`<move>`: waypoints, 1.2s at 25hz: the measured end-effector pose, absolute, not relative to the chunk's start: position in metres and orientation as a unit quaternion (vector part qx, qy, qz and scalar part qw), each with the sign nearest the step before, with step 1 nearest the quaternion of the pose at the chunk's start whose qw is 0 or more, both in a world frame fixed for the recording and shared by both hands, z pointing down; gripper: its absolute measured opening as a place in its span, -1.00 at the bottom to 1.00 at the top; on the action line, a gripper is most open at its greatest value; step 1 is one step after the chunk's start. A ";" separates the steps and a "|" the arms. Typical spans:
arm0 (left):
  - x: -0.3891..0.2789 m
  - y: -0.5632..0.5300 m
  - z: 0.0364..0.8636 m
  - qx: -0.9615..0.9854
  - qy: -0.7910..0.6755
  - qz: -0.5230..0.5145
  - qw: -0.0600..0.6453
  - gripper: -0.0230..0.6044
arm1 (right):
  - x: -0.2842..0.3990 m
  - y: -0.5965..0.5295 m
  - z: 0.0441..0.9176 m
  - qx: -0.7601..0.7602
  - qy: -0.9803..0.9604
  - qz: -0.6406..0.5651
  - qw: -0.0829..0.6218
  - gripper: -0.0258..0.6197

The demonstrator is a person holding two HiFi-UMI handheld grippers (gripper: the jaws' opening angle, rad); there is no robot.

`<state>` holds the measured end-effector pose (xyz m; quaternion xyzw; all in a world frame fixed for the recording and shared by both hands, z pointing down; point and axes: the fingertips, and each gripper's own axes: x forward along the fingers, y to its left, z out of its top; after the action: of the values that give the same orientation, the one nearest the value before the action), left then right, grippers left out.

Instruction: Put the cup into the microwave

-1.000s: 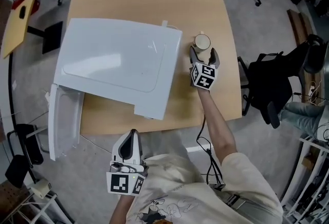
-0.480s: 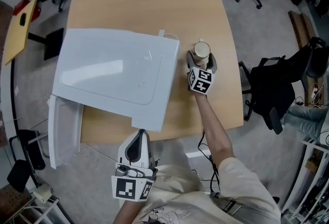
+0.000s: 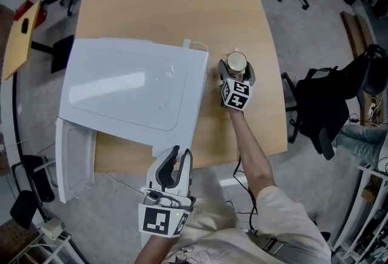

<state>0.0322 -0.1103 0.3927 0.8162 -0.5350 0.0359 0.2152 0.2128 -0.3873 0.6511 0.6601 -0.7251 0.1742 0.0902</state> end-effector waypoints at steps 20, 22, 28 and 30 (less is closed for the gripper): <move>0.039 -0.105 0.394 0.810 -0.540 0.016 0.227 -0.70 | 0.206 -0.362 0.592 0.597 -0.782 0.157 0.086 0.33; 0.037 -0.103 0.392 0.807 -0.546 0.009 0.224 -0.70 | 0.204 -0.351 0.572 0.585 -0.792 0.154 0.083 0.33; 0.028 -0.098 0.388 0.810 -0.543 -0.013 0.221 -0.71 | 0.186 -0.303 0.496 0.545 -0.826 0.126 0.074 0.33; 0.023 -0.097 0.385 0.815 -0.537 -0.019 0.216 -0.73 | 0.178 -0.284 0.469 0.537 -0.832 0.112 0.077 0.33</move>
<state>0.0226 -0.0970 0.3853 0.8153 -0.5370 -0.0190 0.2158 0.1777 -0.2835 0.4694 0.5372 -0.8324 0.1122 0.0775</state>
